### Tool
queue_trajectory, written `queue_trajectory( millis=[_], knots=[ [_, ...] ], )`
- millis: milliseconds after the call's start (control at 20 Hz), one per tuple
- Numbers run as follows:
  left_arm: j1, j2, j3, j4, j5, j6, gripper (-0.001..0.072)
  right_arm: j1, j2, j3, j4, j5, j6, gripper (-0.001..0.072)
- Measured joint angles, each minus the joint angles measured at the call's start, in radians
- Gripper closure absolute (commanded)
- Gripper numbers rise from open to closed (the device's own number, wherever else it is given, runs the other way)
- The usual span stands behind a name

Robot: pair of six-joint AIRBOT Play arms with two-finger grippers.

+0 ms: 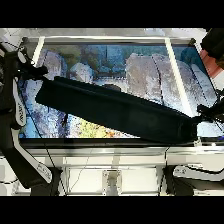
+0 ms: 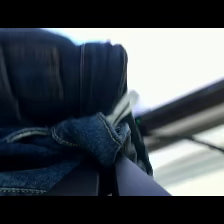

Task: Fold the clothes and pants, and hang the long-sleeved shirts on hangers.

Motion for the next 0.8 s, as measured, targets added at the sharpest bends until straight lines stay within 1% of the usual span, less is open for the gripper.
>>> queue_trajectory(
  millis=[150,200,250,300,350,400,500,550,600,650,700,750,800],
  knots=[
    [-0.011,-0.028,0.015,0.0,0.08,-0.016,0.0684,0.0,-0.035,0.0,0.031,-0.095,0.018,0.0688],
    [-0.014,-0.034,0.017,0.001,0.104,-0.017,0.0663,0.001,-0.047,0.0,0.048,-0.126,0.022,0.0687],
    [-0.016,-0.041,0.019,0.001,0.125,-0.02,0.0561,0.001,-0.058,0.0,0.065,-0.153,0.024,0.0687],
    [-0.018,-0.048,0.021,0.006,0.15,-0.02,0.0306,0.001,-0.069,0.0,0.084,-0.177,0.025,0.0686],
    [-0.021,-0.053,0.021,0.012,0.171,-0.021,0.0163,0.001,-0.08,0.0,0.097,-0.199,0.026,0.0685],
    [-0.023,-0.058,0.022,0.013,0.187,-0.022,0.0176,0.001,-0.088,0.0,0.108,-0.217,0.027,0.0685],
    [-0.029,-0.066,0.023,0.007,0.214,-0.021,0.0176,0.001,-0.1,0.0,0.14,-0.255,0.029,0.0683],
    [-0.032,-0.068,0.023,0.004,0.233,-0.02,0.0177,0.001,-0.103,0.0,0.151,-0.272,0.032,0.0661],
    [-0.033,-0.069,0.024,0.002,0.247,-0.019,0.0176,0.001,-0.106,0.0,0.159,-0.29,0.04,0.0544],
    [-0.033,-0.071,0.024,-0.002,0.254,-0.012,0.0176,0.001,-0.108,0.0,0.165,-0.312,0.05,0.0364],
    [-0.034,-0.072,0.024,-0.008,0.257,0.0,0.0176,0.001,-0.109,0.0,0.171,-0.332,0.058,0.0237],
    [-0.035,-0.072,0.024,-0.02,0.26,0.011,0.0176,0.001,-0.11,0.0,0.175,-0.342,0.063,0.0186],
    [-0.036,-0.072,0.024,-0.027,0.254,0.03,0.0176,0.001,-0.111,0.0,0.179,-0.35,0.069,0.0166]
  ],
)
